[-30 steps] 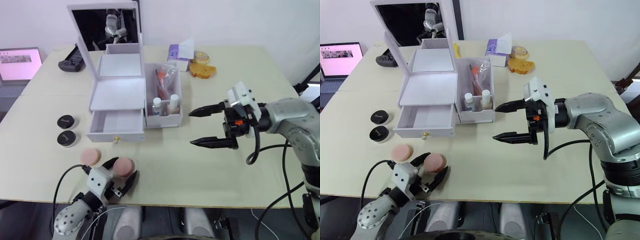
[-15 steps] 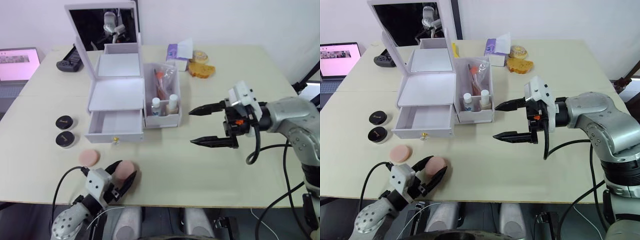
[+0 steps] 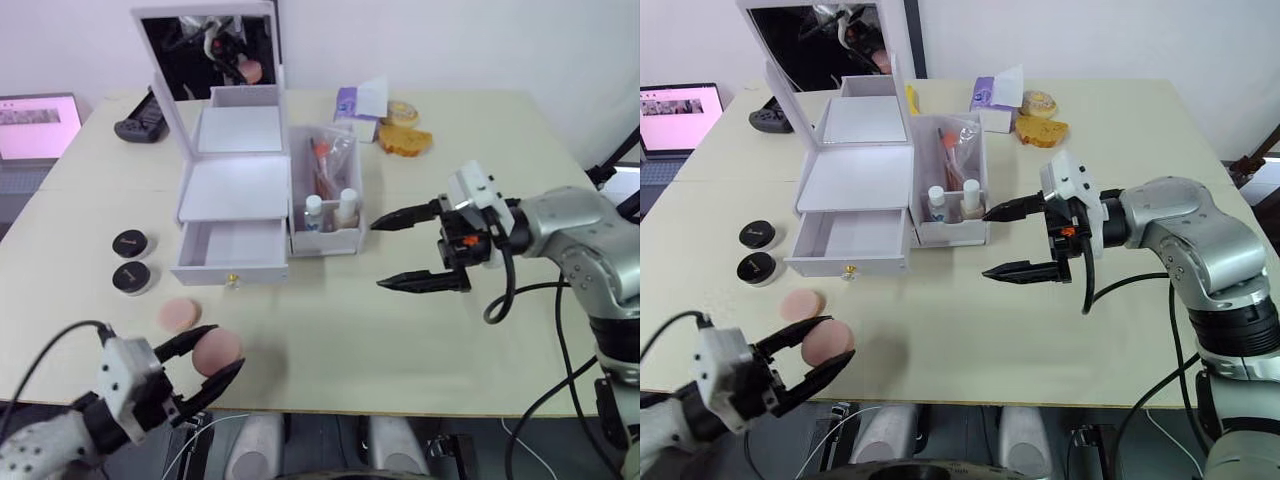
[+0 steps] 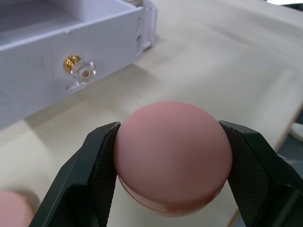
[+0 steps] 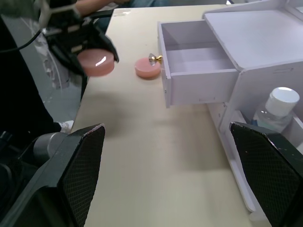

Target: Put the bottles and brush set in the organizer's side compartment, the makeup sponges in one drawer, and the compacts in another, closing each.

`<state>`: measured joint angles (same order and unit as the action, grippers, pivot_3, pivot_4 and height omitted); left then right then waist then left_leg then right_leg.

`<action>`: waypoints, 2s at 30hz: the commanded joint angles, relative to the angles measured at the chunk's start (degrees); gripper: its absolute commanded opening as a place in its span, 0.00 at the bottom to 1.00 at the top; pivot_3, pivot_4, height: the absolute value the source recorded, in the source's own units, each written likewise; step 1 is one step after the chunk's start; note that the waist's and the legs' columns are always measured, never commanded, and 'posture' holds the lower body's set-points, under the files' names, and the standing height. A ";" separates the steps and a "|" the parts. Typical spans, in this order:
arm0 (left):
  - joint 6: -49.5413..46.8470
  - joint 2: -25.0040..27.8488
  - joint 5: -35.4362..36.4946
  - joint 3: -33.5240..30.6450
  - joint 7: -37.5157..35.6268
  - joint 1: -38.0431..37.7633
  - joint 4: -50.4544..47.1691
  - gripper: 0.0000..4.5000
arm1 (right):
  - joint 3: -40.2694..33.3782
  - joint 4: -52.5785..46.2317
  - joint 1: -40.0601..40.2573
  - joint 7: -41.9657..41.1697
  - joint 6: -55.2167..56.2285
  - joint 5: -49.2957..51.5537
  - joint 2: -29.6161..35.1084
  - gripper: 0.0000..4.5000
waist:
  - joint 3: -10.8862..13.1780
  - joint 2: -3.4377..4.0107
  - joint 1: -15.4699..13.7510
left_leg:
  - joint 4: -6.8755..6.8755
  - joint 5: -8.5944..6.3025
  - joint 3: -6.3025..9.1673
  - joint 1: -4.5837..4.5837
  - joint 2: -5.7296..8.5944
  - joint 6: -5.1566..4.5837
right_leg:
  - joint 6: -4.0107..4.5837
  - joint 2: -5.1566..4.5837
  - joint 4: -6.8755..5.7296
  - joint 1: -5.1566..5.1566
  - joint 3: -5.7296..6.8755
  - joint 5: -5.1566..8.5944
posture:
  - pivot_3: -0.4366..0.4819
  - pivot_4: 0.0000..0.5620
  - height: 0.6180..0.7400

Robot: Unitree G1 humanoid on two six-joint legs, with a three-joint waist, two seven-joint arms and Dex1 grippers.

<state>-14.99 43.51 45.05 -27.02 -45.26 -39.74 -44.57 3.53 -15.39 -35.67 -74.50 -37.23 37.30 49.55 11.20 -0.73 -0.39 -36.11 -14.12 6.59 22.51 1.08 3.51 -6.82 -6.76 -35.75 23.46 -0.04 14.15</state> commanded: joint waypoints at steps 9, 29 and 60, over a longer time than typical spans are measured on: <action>-18.36 17.83 20.15 1.84 7.29 39.51 12.02 0.60 | -1.69 -2.07 -0.57 1.13 1.13 0.23 -1.14 1.00 | 0.04 -0.01 0.18 | -0.01 0.01 0.03 -0.03 0.01 0.00 | -0.03 0.04 -0.12 -0.01 0.00 0.00 | 0.48 0.27 1.00; -14.92 15.81 -2.73 13.75 -12.60 53.94 31.74 0.60 | -8.54 -9.97 1.20 8.29 -8.91 11.31 0.84 1.00 | 0.11 -0.04 1.23 | 0.08 0.02 0.03 -0.03 -0.01 -0.01 | -0.30 0.10 -0.32 0.15 -0.06 -0.10 | 0.48 0.27 1.00; -22.38 11.28 4.57 -1.68 -10.77 49.70 24.86 1.00 | -5.72 -5.91 -0.24 5.96 -4.92 8.23 0.78 1.00 | 0.13 -0.07 1.63 | 0.06 0.02 0.05 -0.06 -0.02 -0.01 | -0.32 0.09 -0.35 0.15 -0.06 -0.11 | 0.48 0.27 1.00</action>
<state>-36.26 54.01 47.59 -24.20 -56.01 11.25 -18.25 -1.32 -21.76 -34.45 -67.67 -43.31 45.77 50.07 11.33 -0.81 1.23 -36.04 -14.10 6.64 22.45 1.07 3.50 -7.14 -6.67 -36.10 23.61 -0.10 14.04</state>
